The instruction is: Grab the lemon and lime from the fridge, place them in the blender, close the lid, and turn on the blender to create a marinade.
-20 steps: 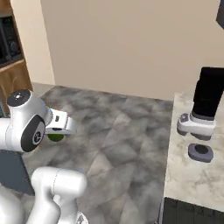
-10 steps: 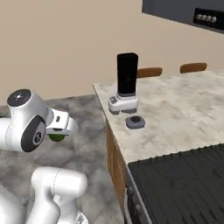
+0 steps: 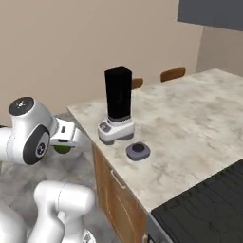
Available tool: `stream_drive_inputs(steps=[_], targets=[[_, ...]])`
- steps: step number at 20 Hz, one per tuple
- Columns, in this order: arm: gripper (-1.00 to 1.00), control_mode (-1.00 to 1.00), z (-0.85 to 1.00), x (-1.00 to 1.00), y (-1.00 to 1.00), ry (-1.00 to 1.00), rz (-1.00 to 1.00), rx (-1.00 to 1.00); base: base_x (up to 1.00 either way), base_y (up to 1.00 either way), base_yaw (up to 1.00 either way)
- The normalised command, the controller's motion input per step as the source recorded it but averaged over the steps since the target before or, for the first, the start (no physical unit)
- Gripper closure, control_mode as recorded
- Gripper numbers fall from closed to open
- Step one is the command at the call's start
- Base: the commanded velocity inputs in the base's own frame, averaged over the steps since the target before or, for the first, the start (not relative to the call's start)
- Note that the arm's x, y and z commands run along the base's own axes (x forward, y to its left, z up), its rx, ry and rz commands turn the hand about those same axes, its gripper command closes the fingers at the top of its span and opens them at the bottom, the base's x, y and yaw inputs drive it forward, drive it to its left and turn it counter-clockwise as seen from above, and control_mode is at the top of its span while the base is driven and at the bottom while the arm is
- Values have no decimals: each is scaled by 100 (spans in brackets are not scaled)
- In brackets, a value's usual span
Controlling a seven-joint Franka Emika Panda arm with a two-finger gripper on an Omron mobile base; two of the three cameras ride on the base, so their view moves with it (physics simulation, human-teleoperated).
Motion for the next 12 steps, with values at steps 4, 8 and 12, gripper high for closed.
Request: stream_drive_inputs(steps=[4, 8, 12], targets=[[100, 100, 0, 0, 0, 0, 0, 0, 22, 39, -67], [100, 100, 0, 0, 0, 0, 0, 0, 41, 68, -62], [100, 100, 0, 0, 0, 0, 0, 0, 57, 77, -49]])
